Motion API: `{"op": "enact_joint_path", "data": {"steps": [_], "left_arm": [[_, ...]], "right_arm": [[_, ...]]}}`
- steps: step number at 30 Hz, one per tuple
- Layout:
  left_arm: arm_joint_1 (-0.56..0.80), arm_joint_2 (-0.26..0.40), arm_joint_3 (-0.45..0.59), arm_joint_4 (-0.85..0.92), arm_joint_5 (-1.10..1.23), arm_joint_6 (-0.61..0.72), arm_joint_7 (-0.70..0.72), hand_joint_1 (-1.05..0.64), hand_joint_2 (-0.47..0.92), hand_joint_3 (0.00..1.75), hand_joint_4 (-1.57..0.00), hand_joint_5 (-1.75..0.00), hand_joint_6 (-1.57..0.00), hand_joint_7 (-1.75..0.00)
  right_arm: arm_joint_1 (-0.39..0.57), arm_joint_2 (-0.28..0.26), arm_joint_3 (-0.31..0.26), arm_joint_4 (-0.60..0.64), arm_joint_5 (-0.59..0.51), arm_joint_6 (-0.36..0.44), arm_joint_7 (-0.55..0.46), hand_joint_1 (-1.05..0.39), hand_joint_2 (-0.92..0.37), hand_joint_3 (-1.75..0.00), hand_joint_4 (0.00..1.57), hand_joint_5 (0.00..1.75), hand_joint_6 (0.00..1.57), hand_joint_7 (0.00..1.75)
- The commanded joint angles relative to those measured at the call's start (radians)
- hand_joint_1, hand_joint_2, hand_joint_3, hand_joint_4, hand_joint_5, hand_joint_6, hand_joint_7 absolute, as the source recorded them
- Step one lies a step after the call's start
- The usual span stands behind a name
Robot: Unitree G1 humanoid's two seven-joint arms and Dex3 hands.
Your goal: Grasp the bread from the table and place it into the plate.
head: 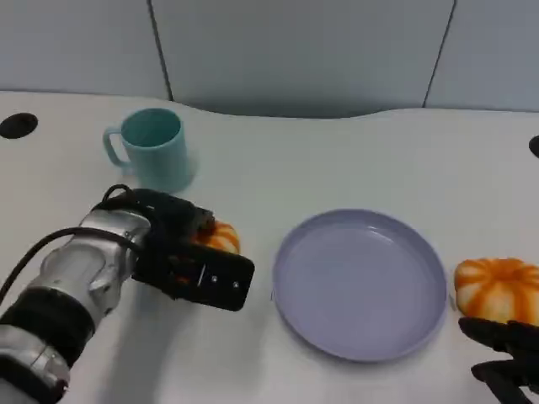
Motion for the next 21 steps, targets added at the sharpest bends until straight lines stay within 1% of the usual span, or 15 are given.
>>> {"op": "enact_joint_path", "data": {"steps": [1, 5, 12, 14, 17, 19, 20, 21], "left_arm": [[-0.065, -0.023, -0.024, 0.127, -0.018, -0.026, 0.025, -0.57, 0.73, 0.00, -0.01, -0.27, -0.23, -0.01], [-0.100, -0.062, -0.013, 0.248, -0.065, -0.048, 0.047, -0.53, 0.72, 0.00, -0.02, -0.25, -0.24, -0.01], [-0.119, -0.085, -0.040, 0.346, -0.082, -0.068, 0.130, -0.51, 0.73, 0.01, -0.06, -0.22, -0.29, -0.02], [-0.122, -0.091, -0.045, 0.363, -0.085, -0.069, 0.149, -0.51, 0.74, 0.01, -0.09, -0.20, -0.31, -0.02], [-0.126, -0.104, -0.057, 0.390, -0.081, -0.059, 0.169, -0.54, 0.77, 0.01, -0.18, -0.21, -0.41, -0.05], [-0.128, -0.112, -0.061, 0.404, -0.082, -0.052, 0.175, -0.53, 0.78, 0.01, -0.26, -0.24, -0.49, -0.08], [-0.129, -0.114, -0.062, 0.409, -0.084, -0.050, 0.179, -0.52, 0.78, 0.01, -0.29, -0.32, -0.54, -0.11], [-0.129, -0.117, -0.062, 0.414, -0.085, -0.046, 0.181, -0.51, 0.79, 0.00, -0.27, -0.43, -0.56, -0.12]], "right_arm": [[0.003, -0.010, -0.009, 0.003, 0.008, -0.021, 0.002, -0.44, -0.92, -0.40, 0.49, 0.65, 0.68, 0.00], [0.007, -0.004, -0.012, -0.006, 0.018, -0.017, 0.003, -0.43, -0.92, -0.40, 0.49, 0.66, 0.68, 0.00], [0.005, -0.004, -0.013, -0.012, 0.026, -0.011, -0.002, -0.42, -0.92, -0.41, 0.48, 0.67, 0.67, 0.00], [0.005, -0.004, -0.013, -0.014, 0.025, -0.009, -0.003, -0.43, -0.92, -0.41, 0.48, 0.68, 0.67, 0.00], [0.006, -0.003, -0.015, -0.009, 0.026, -0.022, -0.005, -0.43, -0.92, -0.41, 0.48, 0.69, 0.68, 0.00], [0.008, -0.003, -0.015, -0.011, 0.025, -0.025, -0.006, -0.43, -0.92, -0.41, 0.48, 0.69, 0.68, 0.00], [0.009, -0.003, -0.015, -0.013, 0.024, -0.025, -0.006, -0.43, -0.92, -0.41, 0.48, 0.69, 0.68, 0.00], [0.011, -0.003, -0.015, -0.016, 0.023, -0.024, -0.007, -0.43, -0.92, -0.41, 0.48, 0.69, 0.68, 0.00]]}}
